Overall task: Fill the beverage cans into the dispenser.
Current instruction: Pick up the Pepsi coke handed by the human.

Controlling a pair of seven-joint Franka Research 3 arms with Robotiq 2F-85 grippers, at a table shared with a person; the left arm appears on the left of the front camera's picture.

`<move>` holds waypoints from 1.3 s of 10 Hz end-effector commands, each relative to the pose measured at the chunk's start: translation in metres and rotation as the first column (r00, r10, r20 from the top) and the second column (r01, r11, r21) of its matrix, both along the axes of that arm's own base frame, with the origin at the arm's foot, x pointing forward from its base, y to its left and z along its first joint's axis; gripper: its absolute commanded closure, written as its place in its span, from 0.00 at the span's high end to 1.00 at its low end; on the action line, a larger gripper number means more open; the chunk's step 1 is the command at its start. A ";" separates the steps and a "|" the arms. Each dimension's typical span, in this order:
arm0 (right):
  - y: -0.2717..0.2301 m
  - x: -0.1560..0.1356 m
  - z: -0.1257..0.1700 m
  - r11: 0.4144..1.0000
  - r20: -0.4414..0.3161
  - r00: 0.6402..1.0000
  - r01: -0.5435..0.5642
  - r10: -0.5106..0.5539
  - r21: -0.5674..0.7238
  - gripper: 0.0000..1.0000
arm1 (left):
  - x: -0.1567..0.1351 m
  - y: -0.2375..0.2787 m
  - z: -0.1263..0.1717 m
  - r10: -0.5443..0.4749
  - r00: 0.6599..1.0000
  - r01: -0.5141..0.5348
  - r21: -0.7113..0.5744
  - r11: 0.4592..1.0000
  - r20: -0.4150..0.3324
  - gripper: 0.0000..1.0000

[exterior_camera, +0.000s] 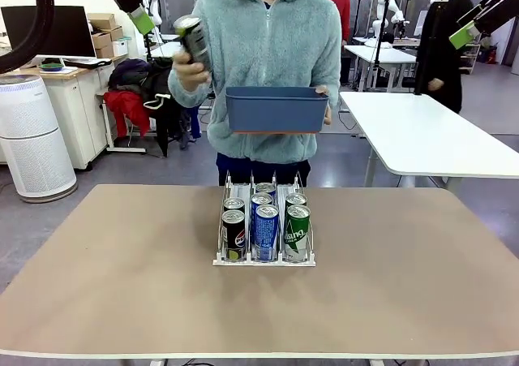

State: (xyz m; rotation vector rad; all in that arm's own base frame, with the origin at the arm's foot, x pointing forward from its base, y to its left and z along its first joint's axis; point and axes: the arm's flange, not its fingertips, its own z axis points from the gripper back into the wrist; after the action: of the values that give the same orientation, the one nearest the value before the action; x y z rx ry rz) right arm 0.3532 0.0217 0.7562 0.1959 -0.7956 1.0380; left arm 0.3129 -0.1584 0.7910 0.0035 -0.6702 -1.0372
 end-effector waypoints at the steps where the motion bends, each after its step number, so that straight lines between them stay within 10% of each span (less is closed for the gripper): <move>1: 0.000 0.001 -0.001 1.000 0.007 1.000 0.002 -0.002 0.001 1.00 | -0.001 0.000 -0.002 -0.001 1.000 0.001 0.003 1.000 -0.006 1.00; 13: 0.000 0.001 -0.001 1.000 0.007 1.000 0.002 -0.002 0.001 1.00 | -0.001 0.000 -0.002 -0.001 1.000 0.001 0.003 1.000 -0.006 1.00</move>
State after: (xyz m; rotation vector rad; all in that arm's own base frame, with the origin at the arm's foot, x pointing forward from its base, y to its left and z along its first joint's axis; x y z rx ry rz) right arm 0.3532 0.0217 0.7562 0.1959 -0.7956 1.0379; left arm 0.3129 -0.1584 0.7910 0.0035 -0.6701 -1.0372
